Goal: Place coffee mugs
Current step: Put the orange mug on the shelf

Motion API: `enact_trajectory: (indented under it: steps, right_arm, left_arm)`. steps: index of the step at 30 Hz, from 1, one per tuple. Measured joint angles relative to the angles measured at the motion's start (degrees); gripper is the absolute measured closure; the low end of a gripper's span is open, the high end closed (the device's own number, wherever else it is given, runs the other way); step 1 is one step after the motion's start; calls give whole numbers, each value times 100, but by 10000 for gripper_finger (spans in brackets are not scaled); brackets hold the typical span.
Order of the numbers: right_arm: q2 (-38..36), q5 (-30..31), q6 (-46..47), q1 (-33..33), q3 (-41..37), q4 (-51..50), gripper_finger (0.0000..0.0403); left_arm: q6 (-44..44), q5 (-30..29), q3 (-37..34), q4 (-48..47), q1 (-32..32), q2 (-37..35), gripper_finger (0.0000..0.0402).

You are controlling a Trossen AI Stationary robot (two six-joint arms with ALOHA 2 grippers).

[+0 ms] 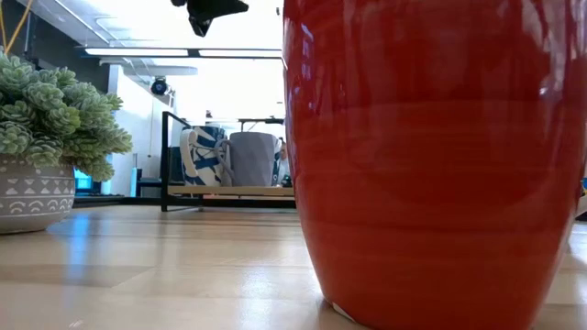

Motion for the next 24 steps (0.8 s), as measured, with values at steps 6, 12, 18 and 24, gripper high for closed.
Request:
enact_trajectory:
  steps: [6, 12, 18, 24]
  right_arm:
    - [39, -2, 51, 0, -2, -9, 224]
    - [298, 95, 47, 0, -2, -139, 224]
    - [827, 683, -30, 0, -2, -565, 224]
    - [1484, 999, -144, -2, -7, -923, 224]
  left_arm:
    - [48, 2, -5, 328, 148, 297, 260]
    - [-106, 418, -7, 1135, 44, 497, 266]
    - [-88, 9, 357, 1103, -346, 487, 281]
    - [603, -992, 649, 488, -742, 490, 296]
